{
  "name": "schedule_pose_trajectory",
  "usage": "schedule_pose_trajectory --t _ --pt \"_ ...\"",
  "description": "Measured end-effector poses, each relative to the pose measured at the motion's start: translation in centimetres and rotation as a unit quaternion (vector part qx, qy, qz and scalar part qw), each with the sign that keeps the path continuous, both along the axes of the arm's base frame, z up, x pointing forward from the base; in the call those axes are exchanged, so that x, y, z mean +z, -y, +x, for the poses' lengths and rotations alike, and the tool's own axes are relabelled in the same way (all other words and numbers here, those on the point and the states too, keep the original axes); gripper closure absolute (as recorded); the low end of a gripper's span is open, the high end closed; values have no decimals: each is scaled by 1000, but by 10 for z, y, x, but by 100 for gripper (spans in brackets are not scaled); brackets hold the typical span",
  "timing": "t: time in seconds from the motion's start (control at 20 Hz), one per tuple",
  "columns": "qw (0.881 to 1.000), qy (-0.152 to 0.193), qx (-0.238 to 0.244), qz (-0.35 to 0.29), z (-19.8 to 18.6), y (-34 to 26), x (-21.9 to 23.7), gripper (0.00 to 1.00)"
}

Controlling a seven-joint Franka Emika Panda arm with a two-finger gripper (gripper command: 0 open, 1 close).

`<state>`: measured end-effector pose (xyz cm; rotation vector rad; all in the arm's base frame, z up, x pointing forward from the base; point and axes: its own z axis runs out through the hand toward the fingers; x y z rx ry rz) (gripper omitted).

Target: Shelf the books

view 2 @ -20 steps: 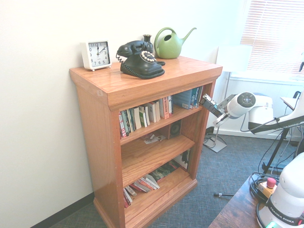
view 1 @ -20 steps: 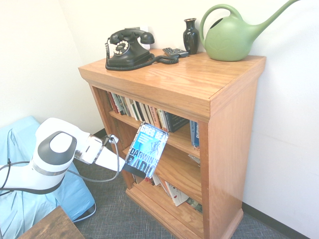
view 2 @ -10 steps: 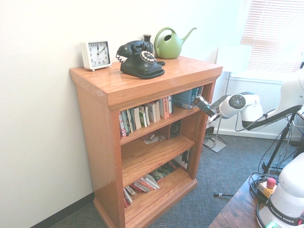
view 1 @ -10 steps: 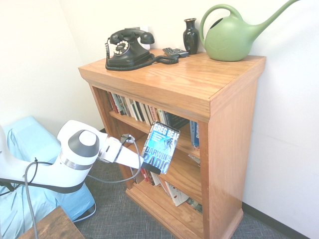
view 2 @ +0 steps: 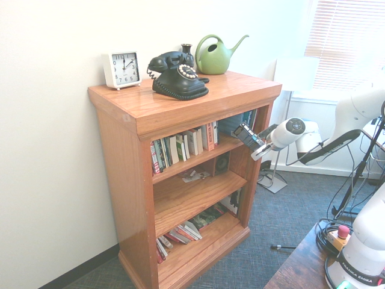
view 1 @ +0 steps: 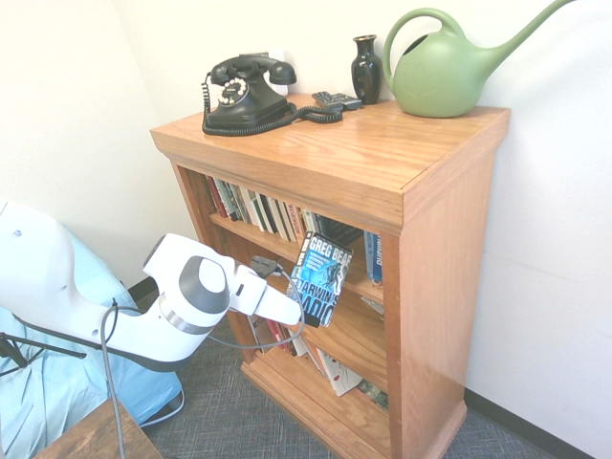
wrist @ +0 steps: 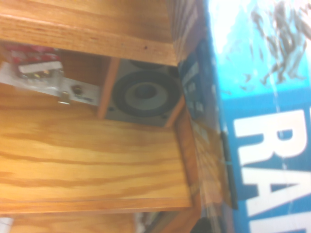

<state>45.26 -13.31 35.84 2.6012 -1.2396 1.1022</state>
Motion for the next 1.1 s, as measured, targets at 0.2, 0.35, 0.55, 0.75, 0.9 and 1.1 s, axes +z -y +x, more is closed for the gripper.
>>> schedule_pose_trajectory --t 0.2,0.35,0.55,0.75,0.9,1.1 --pt "999 11 7 33 -2 11 1 100" --pt "998 6 21 53 -7 5 -7 100" --pt "997 -4 32 72 -12 -6 -15 100" --pt "995 -8 37 91 -15 -20 -4 100" --pt "992 -35 44 116 -20 -9 27 100" --pt "989 -33 37 136 -29 49 80 100"
